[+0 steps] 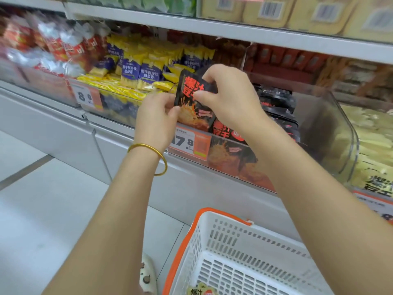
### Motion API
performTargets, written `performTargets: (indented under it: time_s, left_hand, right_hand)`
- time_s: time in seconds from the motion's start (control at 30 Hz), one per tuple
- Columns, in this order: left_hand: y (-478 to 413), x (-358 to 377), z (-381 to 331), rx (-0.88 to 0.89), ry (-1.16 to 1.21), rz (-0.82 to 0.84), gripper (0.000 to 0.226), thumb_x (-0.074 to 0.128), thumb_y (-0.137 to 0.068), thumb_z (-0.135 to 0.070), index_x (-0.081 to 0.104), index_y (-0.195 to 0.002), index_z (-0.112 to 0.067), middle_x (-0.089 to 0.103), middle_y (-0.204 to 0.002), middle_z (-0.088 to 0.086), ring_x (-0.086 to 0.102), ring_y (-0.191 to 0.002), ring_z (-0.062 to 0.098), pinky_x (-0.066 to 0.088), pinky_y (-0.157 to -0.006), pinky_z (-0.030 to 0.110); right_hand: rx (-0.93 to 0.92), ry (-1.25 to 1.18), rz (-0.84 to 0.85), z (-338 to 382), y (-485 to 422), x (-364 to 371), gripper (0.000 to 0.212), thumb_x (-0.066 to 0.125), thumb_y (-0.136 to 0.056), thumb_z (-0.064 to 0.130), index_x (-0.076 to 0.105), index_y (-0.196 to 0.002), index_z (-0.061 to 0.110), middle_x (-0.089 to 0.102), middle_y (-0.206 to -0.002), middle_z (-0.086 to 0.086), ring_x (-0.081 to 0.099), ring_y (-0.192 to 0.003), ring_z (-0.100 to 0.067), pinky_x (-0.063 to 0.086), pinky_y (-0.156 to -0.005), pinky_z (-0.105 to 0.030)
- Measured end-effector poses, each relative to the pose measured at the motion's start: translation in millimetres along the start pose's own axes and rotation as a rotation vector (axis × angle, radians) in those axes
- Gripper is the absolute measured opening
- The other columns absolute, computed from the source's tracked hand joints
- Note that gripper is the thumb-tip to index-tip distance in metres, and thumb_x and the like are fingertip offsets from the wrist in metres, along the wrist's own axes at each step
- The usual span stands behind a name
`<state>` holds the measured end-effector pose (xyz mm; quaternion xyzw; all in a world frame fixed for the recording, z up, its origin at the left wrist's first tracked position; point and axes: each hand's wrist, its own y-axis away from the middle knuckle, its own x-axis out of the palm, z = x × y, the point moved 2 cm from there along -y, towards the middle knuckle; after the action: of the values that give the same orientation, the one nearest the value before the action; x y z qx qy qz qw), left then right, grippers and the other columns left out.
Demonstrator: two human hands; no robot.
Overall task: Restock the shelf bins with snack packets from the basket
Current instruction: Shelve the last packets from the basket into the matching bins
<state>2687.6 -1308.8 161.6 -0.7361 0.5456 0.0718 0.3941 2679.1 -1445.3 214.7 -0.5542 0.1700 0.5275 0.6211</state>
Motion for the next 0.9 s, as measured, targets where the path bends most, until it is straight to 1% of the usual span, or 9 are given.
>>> performTargets:
  time_s: [0.1,0.2,0.3,0.43,0.5,0.6,0.77,0.83,0.9]
  left_hand:
    - [-2,1,1,-0.050,0.023,-0.053,0.023,0.056,-0.090,-0.008,0.065,-0.111,-0.005,0.062,-0.101,0.007,0.058,-0.096,0.021,0.045,-0.091,0.034]
    - [-4,3,-1,-0.078,0.073,-0.106,0.041,0.055,-0.091,-0.008,0.052,-0.131,-0.013,0.055,-0.119,0.004,0.054,-0.104,0.016,0.043,-0.096,0.030]
    - [-8,5,0,-0.040,0.088,-0.127,0.039,0.051,-0.092,-0.005,0.053,-0.130,-0.016,0.055,-0.118,0.004,0.054,-0.105,0.019,0.044,-0.095,0.033]
    - [-14,8,4,-0.060,0.040,-0.149,0.032,0.052,-0.092,-0.007,0.058,-0.122,-0.017,0.052,-0.100,-0.002,0.052,-0.092,0.016,0.042,-0.083,0.026]
    - [-15,9,6,-0.052,0.023,-0.174,0.026,0.053,-0.092,-0.008,0.060,-0.116,-0.016,0.053,-0.096,-0.002,0.053,-0.093,0.021,0.044,-0.085,0.033]
    - [-16,10,7,-0.062,-0.078,-0.224,0.022,0.055,-0.093,-0.013,0.063,-0.113,-0.015,0.060,-0.106,0.005,0.051,-0.105,0.030,0.042,-0.091,0.046]
    - [-8,16,12,-0.131,-0.289,-0.172,0.022,0.056,-0.093,-0.024,0.065,-0.112,-0.024,0.053,-0.118,0.007,0.040,-0.114,0.030,0.033,-0.091,0.040]
    - [-8,14,11,-0.131,-0.275,-0.166,0.023,0.055,-0.093,-0.023,0.063,-0.115,-0.023,0.052,-0.121,0.007,0.039,-0.116,0.030,0.033,-0.093,0.040]
    - [-11,11,7,-0.059,-0.222,-0.197,0.028,0.053,-0.094,-0.017,0.061,-0.120,-0.021,0.053,-0.122,0.006,0.040,-0.115,0.029,0.032,-0.094,0.037]
  right_hand:
    - [0.017,0.049,0.089,5,-14,5,0.025,0.066,-0.086,0.033,0.056,-0.081,0.011,0.060,-0.085,-0.003,0.058,-0.086,-0.025,0.049,-0.076,-0.037]
    - [0.019,0.121,0.143,8,-22,18,0.029,0.068,-0.084,0.034,0.064,-0.094,0.008,0.064,-0.095,-0.006,0.059,-0.091,-0.027,0.049,-0.077,-0.036]
    - [0.007,0.154,0.181,9,-24,27,0.034,0.068,-0.084,0.034,0.064,-0.105,0.007,0.064,-0.102,-0.007,0.058,-0.097,-0.028,0.048,-0.077,-0.035]
    - [0.041,0.113,0.223,2,-25,20,0.035,0.073,-0.080,0.036,0.067,-0.101,0.008,0.065,-0.097,-0.004,0.061,-0.094,-0.025,0.051,-0.081,-0.038]
    - [0.066,0.107,0.213,0,-24,17,0.029,0.073,-0.080,0.036,0.068,-0.095,0.011,0.064,-0.091,-0.004,0.061,-0.091,-0.025,0.052,-0.079,-0.037]
    - [0.061,0.165,0.216,2,-23,22,0.025,0.073,-0.080,0.033,0.062,-0.074,0.011,0.063,-0.087,-0.005,0.059,-0.088,-0.027,0.046,-0.069,-0.033]
    - [0.036,0.285,0.246,4,-18,38,0.034,0.070,-0.083,0.032,0.048,-0.064,0.015,0.053,-0.074,-0.003,0.051,-0.080,-0.028,0.035,-0.065,-0.032]
    - [0.045,0.274,0.261,2,-16,35,0.032,0.070,-0.083,0.036,0.052,-0.065,0.015,0.055,-0.075,-0.002,0.054,-0.082,-0.027,0.037,-0.067,-0.032]
    - [0.077,0.207,0.257,-2,-17,27,0.024,0.071,-0.081,0.037,0.067,-0.076,0.013,0.065,-0.084,-0.001,0.060,-0.088,-0.025,0.046,-0.075,-0.036]
